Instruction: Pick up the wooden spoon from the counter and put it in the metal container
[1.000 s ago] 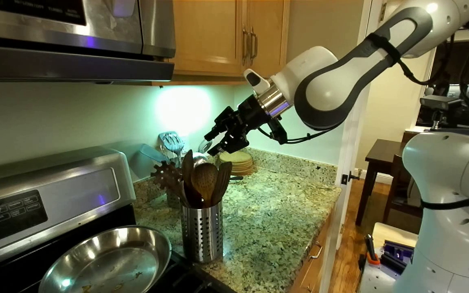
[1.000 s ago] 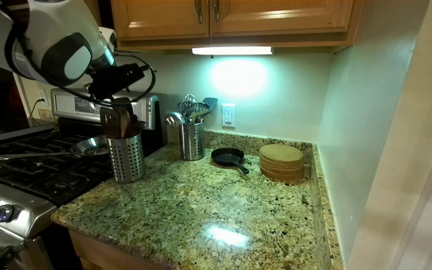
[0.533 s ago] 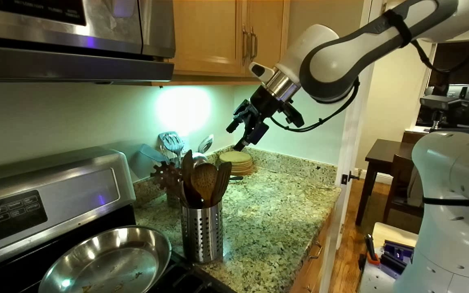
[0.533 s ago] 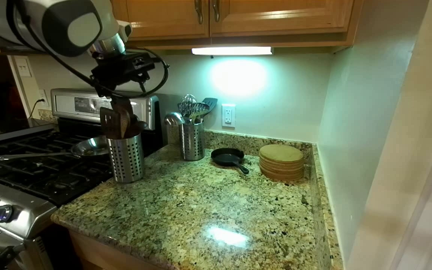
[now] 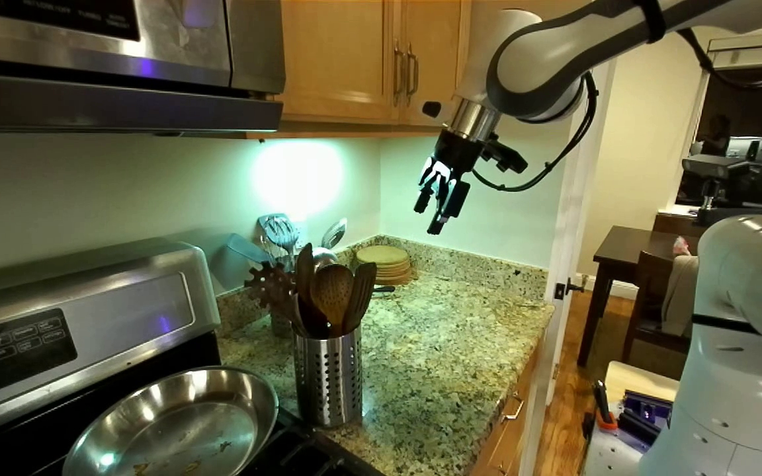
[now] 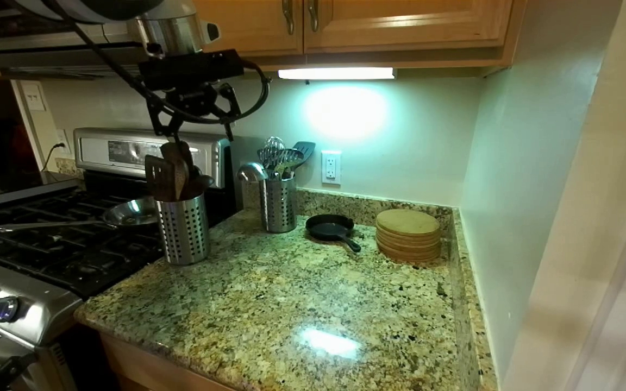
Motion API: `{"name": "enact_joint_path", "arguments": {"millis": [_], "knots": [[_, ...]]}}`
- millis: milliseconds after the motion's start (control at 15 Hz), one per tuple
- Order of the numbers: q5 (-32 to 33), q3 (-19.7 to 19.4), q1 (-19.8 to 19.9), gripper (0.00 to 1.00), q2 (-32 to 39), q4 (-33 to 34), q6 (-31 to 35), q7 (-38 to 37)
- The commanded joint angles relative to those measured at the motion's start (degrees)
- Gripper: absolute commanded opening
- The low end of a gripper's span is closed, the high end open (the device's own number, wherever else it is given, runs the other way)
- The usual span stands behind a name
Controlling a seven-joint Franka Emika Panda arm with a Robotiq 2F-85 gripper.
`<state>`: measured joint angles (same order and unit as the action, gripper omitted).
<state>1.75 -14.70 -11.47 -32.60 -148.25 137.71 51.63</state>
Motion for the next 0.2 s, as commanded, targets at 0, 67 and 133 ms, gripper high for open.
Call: {"name": "enact_joint_path", "arguments": {"millis": [0,67,133], "knots": [[-1.2,1.56,1.88,1.0,0.19,0.29,-0.47,0.86],[-1.23,1.66,1.9,1.0,0.24,0.28,-0.44,0.87],[-1.24,1.8,1.88,1.0,0.32,0.27,-0.44,0.86]]}}
